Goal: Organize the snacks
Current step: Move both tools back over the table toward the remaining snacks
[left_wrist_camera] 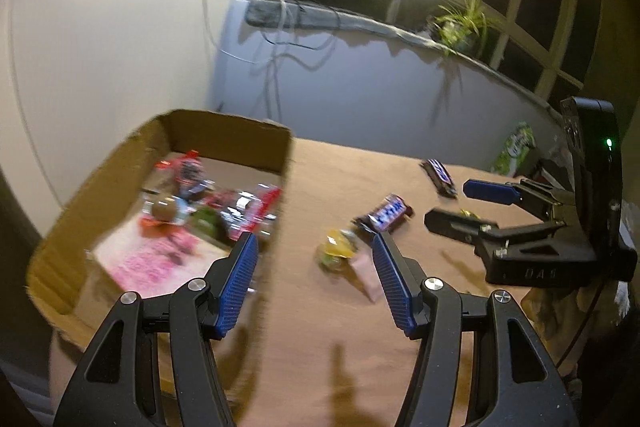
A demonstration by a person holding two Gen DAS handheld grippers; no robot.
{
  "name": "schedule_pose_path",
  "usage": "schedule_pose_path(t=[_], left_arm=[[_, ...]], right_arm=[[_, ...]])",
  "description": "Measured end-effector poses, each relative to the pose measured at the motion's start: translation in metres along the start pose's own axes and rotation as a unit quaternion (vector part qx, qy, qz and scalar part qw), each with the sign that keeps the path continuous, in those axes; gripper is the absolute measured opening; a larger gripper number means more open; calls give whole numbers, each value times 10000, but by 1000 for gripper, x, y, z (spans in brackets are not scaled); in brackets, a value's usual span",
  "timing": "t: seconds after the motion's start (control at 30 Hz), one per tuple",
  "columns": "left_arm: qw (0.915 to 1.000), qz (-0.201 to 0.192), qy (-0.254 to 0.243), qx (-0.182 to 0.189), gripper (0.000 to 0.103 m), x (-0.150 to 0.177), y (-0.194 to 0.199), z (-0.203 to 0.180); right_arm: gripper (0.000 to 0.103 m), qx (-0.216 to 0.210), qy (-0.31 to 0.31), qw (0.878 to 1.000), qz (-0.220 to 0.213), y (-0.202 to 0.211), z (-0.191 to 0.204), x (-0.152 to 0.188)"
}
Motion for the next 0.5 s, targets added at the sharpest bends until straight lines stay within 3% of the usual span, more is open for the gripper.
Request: schedule_pose_path(t=[0.2, 0.3, 0.37, 0.43, 0.5], left_arm=[[9989, 389, -185, 186, 59, 18, -22, -29], [9982, 510, -304, 102, 59, 24, -31, -37], [9978, 527, -395, -15, 59, 25, -34, -39], [9977, 514, -435, -101, 59, 25, -34, -39], [9976, 458, -495, -176, 59, 24, -34, -41]], right_arm=[[86, 48, 286, 9993, 247, 9, -12, 46], [85, -99, 448, 9980, 443, 9, -12, 66], [80, -179, 561, 9968, 549, 5, -10, 76], [61, -252, 694, 9947, 712, 2, -11, 86], [59, -338, 746, 9938, 758, 3, -14, 92]])
Point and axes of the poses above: each gripper's, at about its wrist camera, not at the fingertips, and y roughly against the way its jaws point, z to its left, x to its underside, the point moved 9 cm from there along -y, roughly the way its jaws point, and after that the axes turned 6 degrees about -y, right-handed, at the moved point
